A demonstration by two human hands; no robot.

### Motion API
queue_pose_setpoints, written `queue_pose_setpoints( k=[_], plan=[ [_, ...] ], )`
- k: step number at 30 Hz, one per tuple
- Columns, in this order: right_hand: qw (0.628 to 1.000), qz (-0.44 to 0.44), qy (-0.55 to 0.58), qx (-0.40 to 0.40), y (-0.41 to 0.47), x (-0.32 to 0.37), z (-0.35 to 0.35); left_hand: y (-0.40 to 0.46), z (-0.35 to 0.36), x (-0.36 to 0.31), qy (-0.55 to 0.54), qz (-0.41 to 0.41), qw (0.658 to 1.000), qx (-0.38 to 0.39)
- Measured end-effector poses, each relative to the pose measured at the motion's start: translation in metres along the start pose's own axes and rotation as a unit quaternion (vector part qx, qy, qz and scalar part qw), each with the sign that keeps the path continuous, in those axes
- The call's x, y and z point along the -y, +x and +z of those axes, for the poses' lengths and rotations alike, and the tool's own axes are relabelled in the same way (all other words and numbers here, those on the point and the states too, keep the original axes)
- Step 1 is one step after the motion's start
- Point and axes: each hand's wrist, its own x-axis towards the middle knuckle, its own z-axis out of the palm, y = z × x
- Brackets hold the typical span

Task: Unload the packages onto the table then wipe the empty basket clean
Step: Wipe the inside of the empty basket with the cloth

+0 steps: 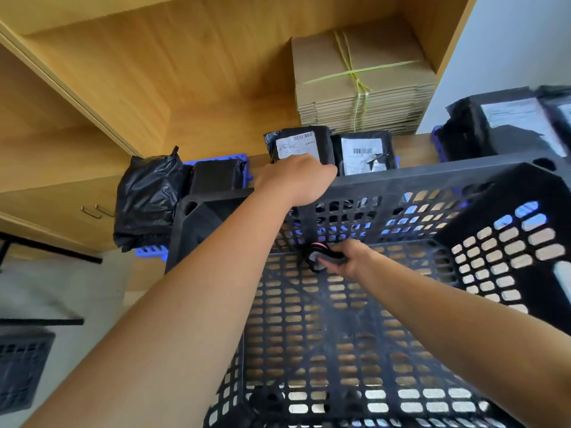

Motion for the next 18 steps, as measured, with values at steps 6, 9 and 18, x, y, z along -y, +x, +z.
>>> queue_pose_setpoints(
  k=[6,9,18],
  plan=[
    [0.994,0.034,0.081,0.066,-0.075,0.022,0.018,-0.009,-0.005,-0.004,-0.003,0.015,0.999,0.032],
    [0.990,0.022,0.099,0.096,-0.111,0.034,0.019,-0.009,-0.008,-0.005,-0.010,-0.007,0.998,0.055],
    [0.987,-0.041,0.075,0.134,-0.168,0.061,0.013,-0.011,-0.013,-0.009,-0.073,-0.014,0.993,0.092]
  ],
)
